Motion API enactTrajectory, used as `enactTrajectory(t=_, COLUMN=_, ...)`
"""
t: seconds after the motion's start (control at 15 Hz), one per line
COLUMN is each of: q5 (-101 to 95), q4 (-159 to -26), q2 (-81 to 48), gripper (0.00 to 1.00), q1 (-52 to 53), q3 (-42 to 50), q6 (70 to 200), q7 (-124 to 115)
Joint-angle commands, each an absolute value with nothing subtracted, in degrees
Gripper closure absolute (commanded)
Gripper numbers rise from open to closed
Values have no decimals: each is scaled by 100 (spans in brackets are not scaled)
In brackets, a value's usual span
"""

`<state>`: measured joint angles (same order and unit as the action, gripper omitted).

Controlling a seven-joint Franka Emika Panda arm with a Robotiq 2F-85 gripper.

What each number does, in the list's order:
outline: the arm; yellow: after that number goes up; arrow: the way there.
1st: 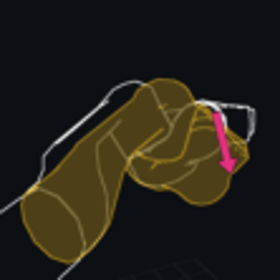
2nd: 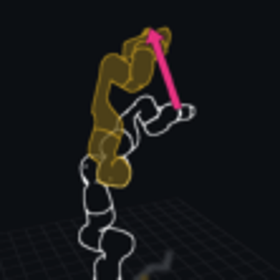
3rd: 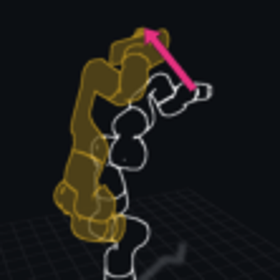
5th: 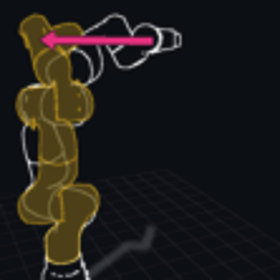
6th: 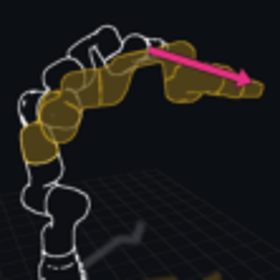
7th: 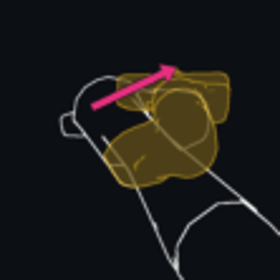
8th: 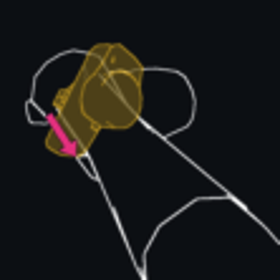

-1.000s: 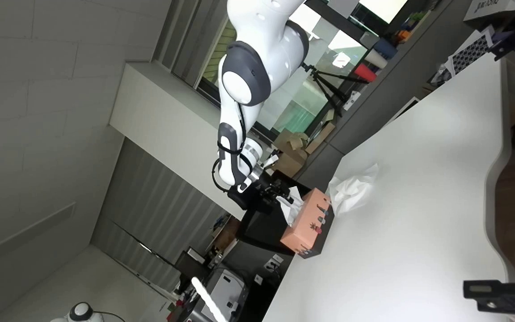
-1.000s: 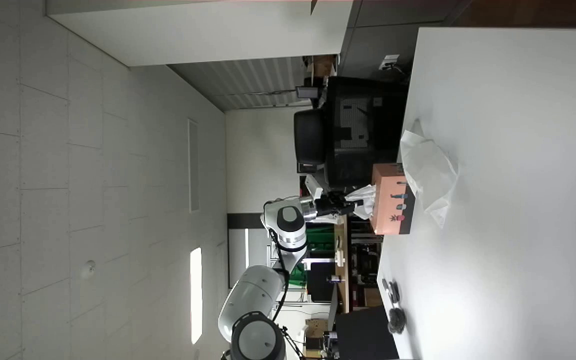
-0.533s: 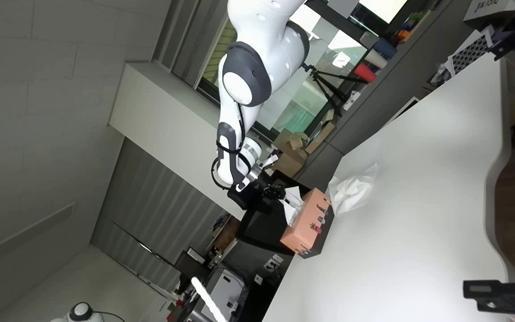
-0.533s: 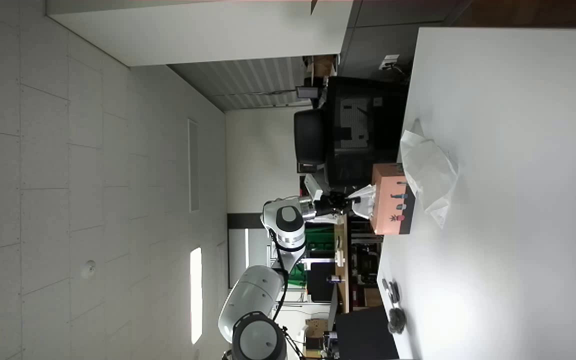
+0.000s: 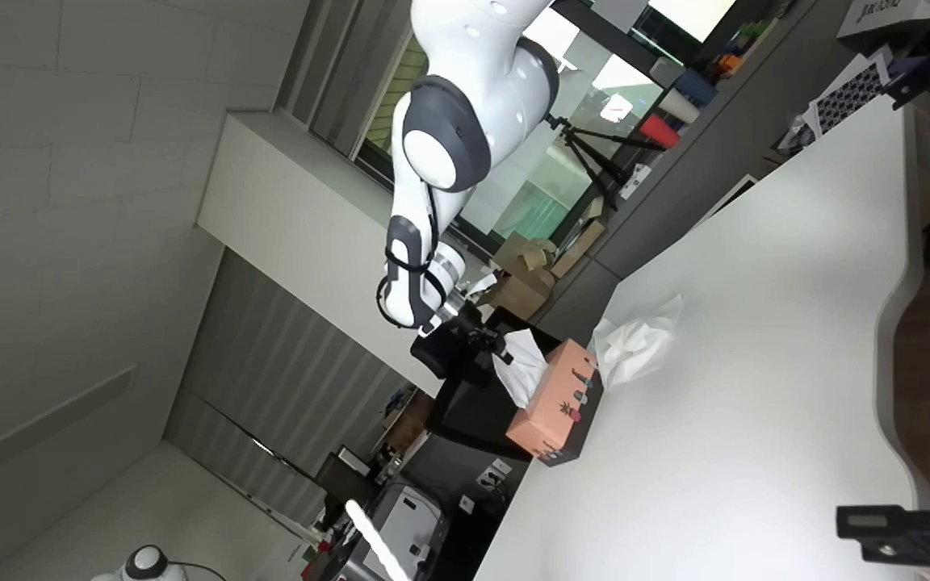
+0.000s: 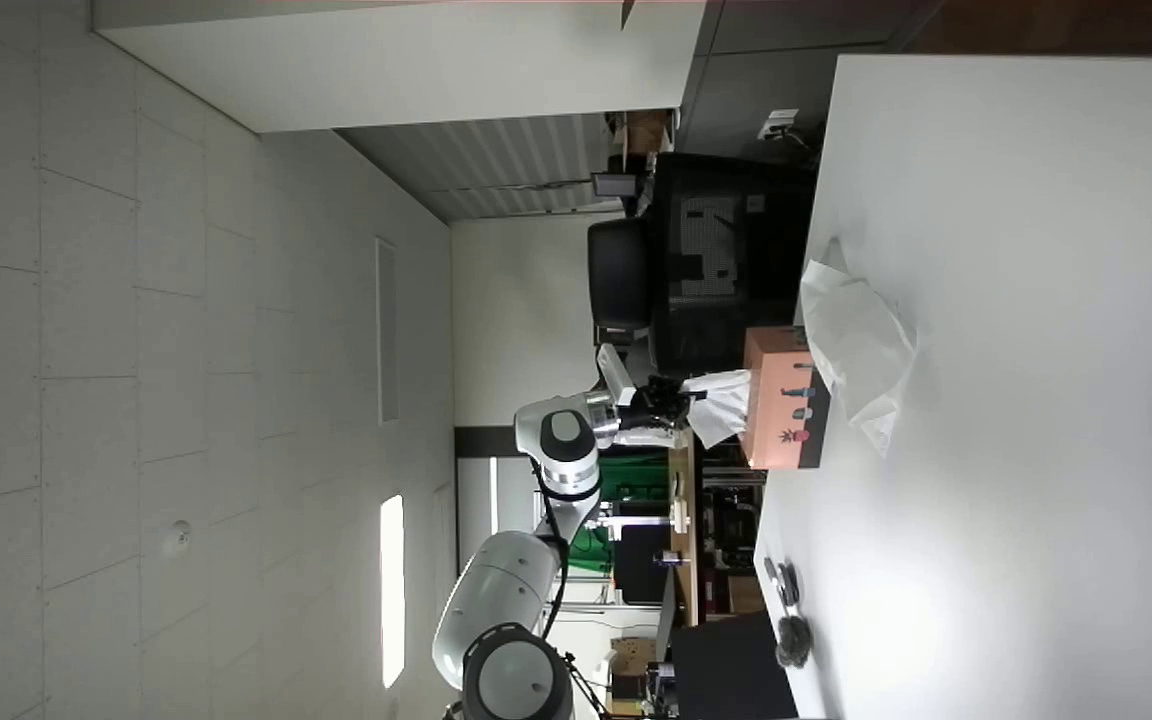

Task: Retrieve a napkin from the napkin box and place it on the table

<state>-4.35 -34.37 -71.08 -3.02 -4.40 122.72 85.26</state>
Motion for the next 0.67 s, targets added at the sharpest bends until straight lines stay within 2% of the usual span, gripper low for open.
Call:
enactTrajectory(t=0.0, q5=-400, q4=-3126, q2=-7026, gripper=100, q1=-301, q3=-293, q6=11985, q7=7798)
enactTrajectory(t=0.6, q5=-415, q4=-2962, q2=-6361, gripper=100, q1=-599, q3=-137, q6=11407, q7=6573)
